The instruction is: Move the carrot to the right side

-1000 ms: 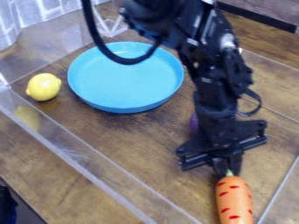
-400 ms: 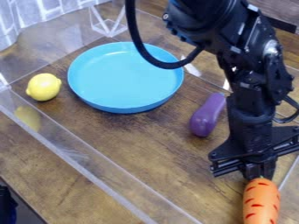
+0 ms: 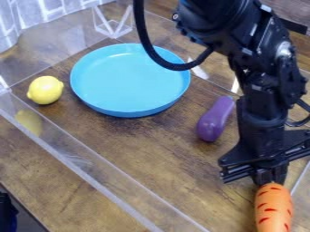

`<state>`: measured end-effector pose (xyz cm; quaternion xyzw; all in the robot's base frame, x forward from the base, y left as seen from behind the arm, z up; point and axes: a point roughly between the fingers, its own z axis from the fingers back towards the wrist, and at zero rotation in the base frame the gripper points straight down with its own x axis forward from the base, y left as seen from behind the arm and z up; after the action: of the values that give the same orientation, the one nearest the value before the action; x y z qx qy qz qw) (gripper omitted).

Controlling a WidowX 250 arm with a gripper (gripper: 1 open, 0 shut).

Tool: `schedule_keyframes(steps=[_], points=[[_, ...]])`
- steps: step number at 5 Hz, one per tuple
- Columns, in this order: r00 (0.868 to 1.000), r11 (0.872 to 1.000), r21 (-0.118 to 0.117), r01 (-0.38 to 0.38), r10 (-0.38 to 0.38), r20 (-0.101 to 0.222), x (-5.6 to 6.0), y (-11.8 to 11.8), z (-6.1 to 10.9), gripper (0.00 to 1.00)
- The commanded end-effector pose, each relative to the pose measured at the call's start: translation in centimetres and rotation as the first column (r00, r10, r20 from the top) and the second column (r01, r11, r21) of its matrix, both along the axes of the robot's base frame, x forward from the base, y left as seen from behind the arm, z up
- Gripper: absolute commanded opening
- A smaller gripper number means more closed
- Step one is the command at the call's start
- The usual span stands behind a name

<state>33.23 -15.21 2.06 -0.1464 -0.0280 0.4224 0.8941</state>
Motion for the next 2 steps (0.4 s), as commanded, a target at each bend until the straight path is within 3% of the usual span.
schedule_keyframes(steps=[1, 2], points=[[1.000, 1.000, 0.007, 0.014, -0.014, -0.008, -0.87, -1.21, -0.41, 0.00], [1.000, 1.000, 0.013, 0.006, -0.006, -0.010, -1.01, -1.28, -0.48, 0.00]])
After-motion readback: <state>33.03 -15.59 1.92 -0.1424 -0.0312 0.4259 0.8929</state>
